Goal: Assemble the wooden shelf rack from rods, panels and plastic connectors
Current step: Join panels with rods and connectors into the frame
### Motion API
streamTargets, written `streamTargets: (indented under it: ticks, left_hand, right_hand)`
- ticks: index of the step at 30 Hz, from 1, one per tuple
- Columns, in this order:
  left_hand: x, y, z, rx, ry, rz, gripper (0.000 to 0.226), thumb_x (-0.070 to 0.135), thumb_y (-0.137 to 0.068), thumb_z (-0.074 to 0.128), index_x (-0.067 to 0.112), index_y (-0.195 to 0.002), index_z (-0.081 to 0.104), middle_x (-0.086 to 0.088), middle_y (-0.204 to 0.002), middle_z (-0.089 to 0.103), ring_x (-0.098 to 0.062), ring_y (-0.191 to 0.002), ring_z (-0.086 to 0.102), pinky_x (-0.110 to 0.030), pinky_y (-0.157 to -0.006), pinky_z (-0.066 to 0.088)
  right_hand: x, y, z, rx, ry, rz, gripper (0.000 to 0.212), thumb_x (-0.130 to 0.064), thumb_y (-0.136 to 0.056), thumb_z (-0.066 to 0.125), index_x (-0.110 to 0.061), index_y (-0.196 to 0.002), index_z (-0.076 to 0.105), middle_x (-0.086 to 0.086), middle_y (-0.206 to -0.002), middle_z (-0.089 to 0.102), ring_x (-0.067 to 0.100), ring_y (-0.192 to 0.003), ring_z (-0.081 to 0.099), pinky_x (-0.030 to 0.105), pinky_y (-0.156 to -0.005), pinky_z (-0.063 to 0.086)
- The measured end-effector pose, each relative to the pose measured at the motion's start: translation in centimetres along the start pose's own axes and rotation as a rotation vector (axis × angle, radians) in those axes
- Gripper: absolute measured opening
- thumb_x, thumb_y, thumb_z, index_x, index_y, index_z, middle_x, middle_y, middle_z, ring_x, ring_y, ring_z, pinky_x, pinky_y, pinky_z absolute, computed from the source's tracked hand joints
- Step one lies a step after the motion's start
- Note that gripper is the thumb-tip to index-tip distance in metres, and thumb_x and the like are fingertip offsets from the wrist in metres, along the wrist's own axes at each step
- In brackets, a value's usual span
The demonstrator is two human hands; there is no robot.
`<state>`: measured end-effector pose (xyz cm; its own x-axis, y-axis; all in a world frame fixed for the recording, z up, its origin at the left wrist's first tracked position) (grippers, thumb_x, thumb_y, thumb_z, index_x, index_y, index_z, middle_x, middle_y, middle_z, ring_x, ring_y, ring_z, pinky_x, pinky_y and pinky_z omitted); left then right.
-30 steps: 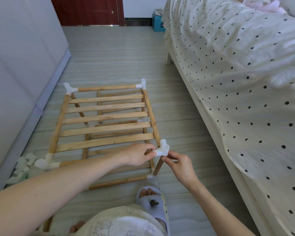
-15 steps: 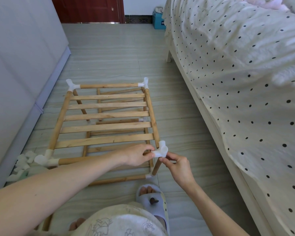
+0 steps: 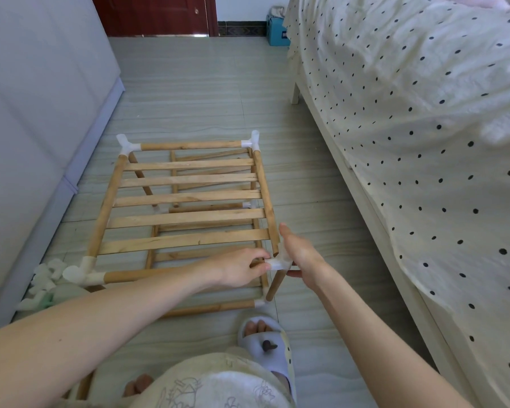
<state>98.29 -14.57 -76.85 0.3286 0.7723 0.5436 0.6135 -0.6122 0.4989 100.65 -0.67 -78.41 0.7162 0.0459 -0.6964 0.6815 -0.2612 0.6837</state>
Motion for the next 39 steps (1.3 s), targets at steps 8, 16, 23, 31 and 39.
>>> streamTargets:
  ticks: [8,16,23,31,39]
  left_hand:
    - [-0.6,-0.5,0.7,0.007,-0.018,0.043,0.03,0.036,-0.099,0.041,0.024,-0.124,0.052,0.0,-0.112,0.058,-0.016,-0.093,0.049,-0.029,-0.08,0.038]
    - [-1.3,-0.2,1.5,0.084,-0.017,0.058,0.022,0.036,-0.097,0.044,0.023,-0.112,0.054,0.002,-0.111,0.06,-0.017,-0.094,0.051,-0.029,-0.081,0.04]
    - [-1.4,0.1,1.5,0.073,-0.046,0.042,0.023,0.037,-0.098,0.041,0.022,-0.112,0.051,0.001,-0.117,0.06,-0.022,-0.106,0.054,-0.03,-0.084,0.041]
    - [-2.1,0.2,0.1,0.131,-0.063,0.005,0.024,0.041,-0.098,0.039,0.033,-0.117,0.052,0.009,-0.119,0.059,-0.017,-0.111,0.052,-0.037,-0.097,0.039]
    - [-2.8,0.9,1.3,0.333,-0.233,-0.039,0.034,0.053,-0.095,0.031,0.042,-0.122,0.05,0.014,-0.111,0.063,-0.015,-0.103,0.054,-0.034,-0.082,0.022]
  right_hand:
    - [1.7,-2.0,0.0,-0.309,-0.152,0.121,0.048,-0.059,-0.085,0.053,-0.015,-0.104,0.062,0.006,-0.094,0.07,0.02,-0.088,0.065,0.042,-0.08,0.047]
    - [3.3,-2.9,0.3,-0.3,-0.066,-0.048,0.055,-0.068,-0.078,0.051,-0.018,-0.093,0.069,0.006,-0.086,0.071,0.024,-0.092,0.063,0.05,-0.09,0.05]
    - [2.7,-2.1,0.1,-0.32,-0.014,-0.143,0.059,-0.07,-0.082,0.043,-0.016,-0.078,0.066,0.009,-0.08,0.067,0.028,-0.081,0.063,0.055,-0.084,0.053]
    - [5.5,-1.9,-0.3,-0.27,-0.188,-0.205,0.057,-0.054,-0.096,0.024,-0.017,-0.104,0.068,0.002,-0.102,0.072,0.014,-0.105,0.063,0.033,-0.084,0.054]
    - [4.6,-0.4,-1.2,-0.082,-0.155,-0.306,0.041,-0.04,-0.097,0.042,-0.014,-0.078,0.067,-0.003,-0.073,0.067,0.011,-0.066,0.059,0.024,-0.058,0.045]
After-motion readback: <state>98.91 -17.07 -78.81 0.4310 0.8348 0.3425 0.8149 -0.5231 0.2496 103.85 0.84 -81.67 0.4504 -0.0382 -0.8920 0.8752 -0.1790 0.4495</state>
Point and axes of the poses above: each hand's wrist, its own y-axis away from the middle knuckle, its own z-axis out of the palm, x = y × z, the point moved 1 cm from there along -y, towards the middle knuckle
